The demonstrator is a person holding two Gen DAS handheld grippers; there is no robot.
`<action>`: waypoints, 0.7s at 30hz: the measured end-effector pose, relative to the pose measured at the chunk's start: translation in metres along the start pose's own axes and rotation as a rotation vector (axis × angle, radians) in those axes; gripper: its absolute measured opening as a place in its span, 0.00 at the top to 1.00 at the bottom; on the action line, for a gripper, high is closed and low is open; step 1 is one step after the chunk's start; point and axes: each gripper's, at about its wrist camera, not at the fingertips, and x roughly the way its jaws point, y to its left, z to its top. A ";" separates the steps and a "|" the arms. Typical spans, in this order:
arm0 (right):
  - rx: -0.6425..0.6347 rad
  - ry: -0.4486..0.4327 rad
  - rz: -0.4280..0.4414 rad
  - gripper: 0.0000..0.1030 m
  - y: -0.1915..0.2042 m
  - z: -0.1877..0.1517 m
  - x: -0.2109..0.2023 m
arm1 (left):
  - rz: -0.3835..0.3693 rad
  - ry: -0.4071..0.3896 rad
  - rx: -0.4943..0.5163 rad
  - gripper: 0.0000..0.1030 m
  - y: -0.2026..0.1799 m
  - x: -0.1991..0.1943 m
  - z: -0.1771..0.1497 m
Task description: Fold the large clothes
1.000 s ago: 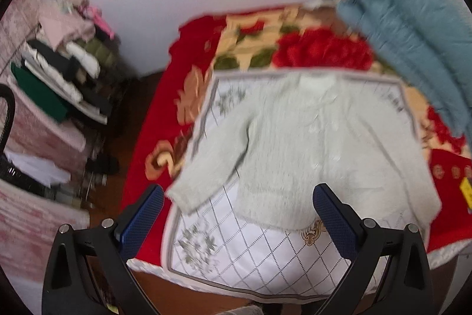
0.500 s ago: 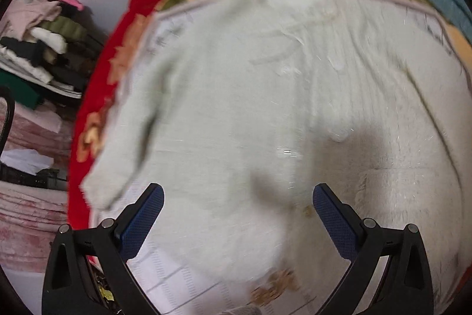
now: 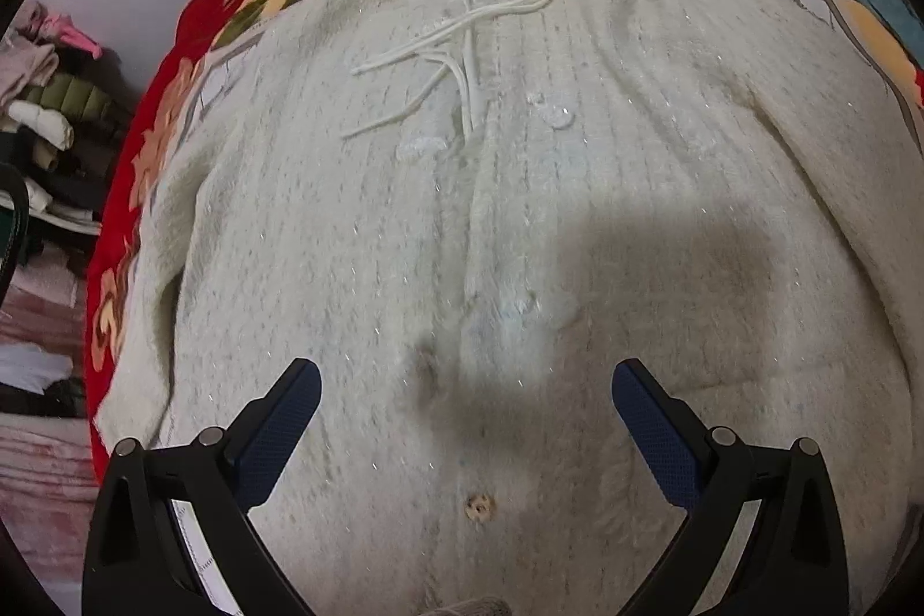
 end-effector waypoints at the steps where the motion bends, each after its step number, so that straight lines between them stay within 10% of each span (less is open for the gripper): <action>1: -0.003 -0.017 0.004 0.70 0.005 0.005 0.003 | 0.003 -0.005 0.001 0.00 0.002 0.000 0.003; 3: -0.032 -0.053 -0.002 0.93 0.028 0.007 0.000 | 0.017 -0.015 -0.002 0.00 0.008 -0.001 0.008; 12: -0.446 -0.148 0.044 0.94 0.204 -0.060 -0.084 | 0.057 -0.028 -0.112 0.00 0.075 -0.005 0.045; 21: -1.064 0.014 -0.009 0.94 0.391 -0.257 0.006 | 0.124 -0.022 -0.311 0.00 0.186 0.021 0.054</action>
